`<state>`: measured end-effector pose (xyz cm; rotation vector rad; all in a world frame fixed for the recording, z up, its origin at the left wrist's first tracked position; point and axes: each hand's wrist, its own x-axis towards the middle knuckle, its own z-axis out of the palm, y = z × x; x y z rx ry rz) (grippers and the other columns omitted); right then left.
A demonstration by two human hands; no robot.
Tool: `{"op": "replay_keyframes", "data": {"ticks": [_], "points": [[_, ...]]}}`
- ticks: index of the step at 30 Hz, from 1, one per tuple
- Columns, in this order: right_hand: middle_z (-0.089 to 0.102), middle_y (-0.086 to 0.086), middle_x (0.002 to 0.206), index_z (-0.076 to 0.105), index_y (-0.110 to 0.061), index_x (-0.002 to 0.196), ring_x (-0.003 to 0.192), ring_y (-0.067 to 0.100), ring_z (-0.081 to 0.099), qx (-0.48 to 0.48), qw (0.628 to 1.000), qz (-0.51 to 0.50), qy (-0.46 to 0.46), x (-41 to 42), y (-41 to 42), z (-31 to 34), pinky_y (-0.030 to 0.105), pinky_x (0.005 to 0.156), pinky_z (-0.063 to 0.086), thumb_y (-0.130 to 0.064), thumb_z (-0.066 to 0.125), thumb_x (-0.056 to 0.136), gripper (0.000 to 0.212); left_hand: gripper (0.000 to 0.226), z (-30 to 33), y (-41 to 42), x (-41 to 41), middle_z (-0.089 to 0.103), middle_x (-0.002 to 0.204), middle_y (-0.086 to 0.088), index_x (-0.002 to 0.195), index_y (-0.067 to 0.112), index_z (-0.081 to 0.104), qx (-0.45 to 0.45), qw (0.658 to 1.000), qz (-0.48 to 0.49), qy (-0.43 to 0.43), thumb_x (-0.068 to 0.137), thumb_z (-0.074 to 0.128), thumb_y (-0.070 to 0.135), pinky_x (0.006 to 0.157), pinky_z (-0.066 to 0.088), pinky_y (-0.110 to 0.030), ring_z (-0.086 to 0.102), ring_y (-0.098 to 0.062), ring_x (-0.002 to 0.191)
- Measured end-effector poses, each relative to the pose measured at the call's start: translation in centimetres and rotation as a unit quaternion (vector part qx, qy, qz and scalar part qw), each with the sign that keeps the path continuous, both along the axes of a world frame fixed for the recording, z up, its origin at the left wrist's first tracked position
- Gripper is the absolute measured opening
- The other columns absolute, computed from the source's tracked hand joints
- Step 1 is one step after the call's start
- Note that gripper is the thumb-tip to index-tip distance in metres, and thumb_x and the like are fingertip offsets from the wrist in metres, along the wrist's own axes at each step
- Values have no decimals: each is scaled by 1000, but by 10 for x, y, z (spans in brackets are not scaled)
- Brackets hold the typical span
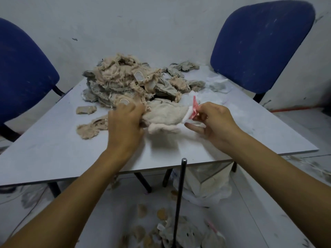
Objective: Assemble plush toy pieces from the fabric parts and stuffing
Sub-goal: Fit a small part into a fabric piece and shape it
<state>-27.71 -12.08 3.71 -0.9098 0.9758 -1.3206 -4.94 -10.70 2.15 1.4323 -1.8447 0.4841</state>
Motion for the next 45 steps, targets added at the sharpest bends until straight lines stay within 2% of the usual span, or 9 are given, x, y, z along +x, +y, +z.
{"op": "replay_keyframes", "data": {"ticks": [5, 14, 18, 21, 29, 36, 41, 43, 45], "points": [[46, 6, 60, 47, -17, 65, 52, 16, 48, 22, 995, 21, 95, 4, 2, -14, 23, 47, 38, -10, 45, 93, 29, 54, -16, 4, -28, 55, 128, -7, 128, 12, 57, 157, 964, -197, -80, 76, 69, 4, 90, 44, -33, 48, -22, 115], [56, 8, 66, 58, -13, 78, 67, 24, 52, 21, 999, -8, 39, -15, 1, 3, 35, 61, 50, -13, 46, 95, 21, 73, -11, -6, -25, 45, 125, -9, 142, 18, 48, 199, 955, -99, -197, 70, 64, 20, 86, 32, -36, 40, -27, 113], [49, 6, 114, 44, -38, 117, 101, 23, 54, -3, 987, 64, 150, -2, 8, -7, 41, 74, 55, -48, 73, 82, 47, 72, 3, -1, -38, 28, 144, 10, 145, 47, 34, 402, 882, -242, 56, 75, 48, 53, 112, 21, -35, 24, -13, 138], [54, 10, 121, 40, -43, 129, 104, 34, 63, -144, 965, 34, 217, 5, 13, -5, 46, 70, 60, -1, 79, 78, 77, 41, 14, -4, -45, 50, 139, 5, 134, 37, 51, 341, 857, -295, 249, 93, 51, 43, 106, 41, -32, 47, -9, 127], [50, 1, 114, 50, -25, 124, 99, 7, 52, -335, 822, -141, 439, 14, 24, -7, 20, 81, 49, -12, 75, 85, 48, 13, 12, -6, -39, 68, 80, 12, 84, 25, 66, 202, 920, -140, 305, 83, 78, 29, 63, 51, -22, 62, 0, 71], [61, -8, 76, 57, -26, 102, 69, 5, 59, -212, 869, -64, 443, 24, 25, -12, 22, 62, 48, -47, 72, 83, 32, 21, 18, 10, -70, 64, 62, -3, 70, 10, 57, 252, 616, -278, 693, 68, 78, 7, 57, 56, -30, 64, -17, 60], [66, -14, 70, 68, -30, 84, 63, -9, 59, -203, 877, -84, 428, 12, 21, -9, 6, 57, 39, -22, 76, 82, 12, 28, 16, 14, -66, 64, 70, -9, 67, 10, 48, 292, 504, -283, 762, 87, 66, 2, 71, 61, -33, 67, -19, 72], [66, -15, 68, 68, -30, 81, 65, -7, 61, -209, 873, -111, 426, 11, 26, -8, 4, 57, 40, -19, 75, 80, 13, 29, 18, 21, -64, 63, 72, -7, 70, 13, 46, 311, 531, -272, 740, 86, 67, -1, 69, 60, -31, 65, -19, 75], [66, -15, 73, 70, -24, 85, 72, -2, 63, -268, 837, -148, 453, 10, 33, -4, 6, 63, 44, -16, 73, 81, 9, 31, 21, 27, -62, 57, 86, -5, 82, 17, 46, 295, 706, -185, 616, 82, 71, -1, 70, 57, -34, 60, -21, 83]]}}
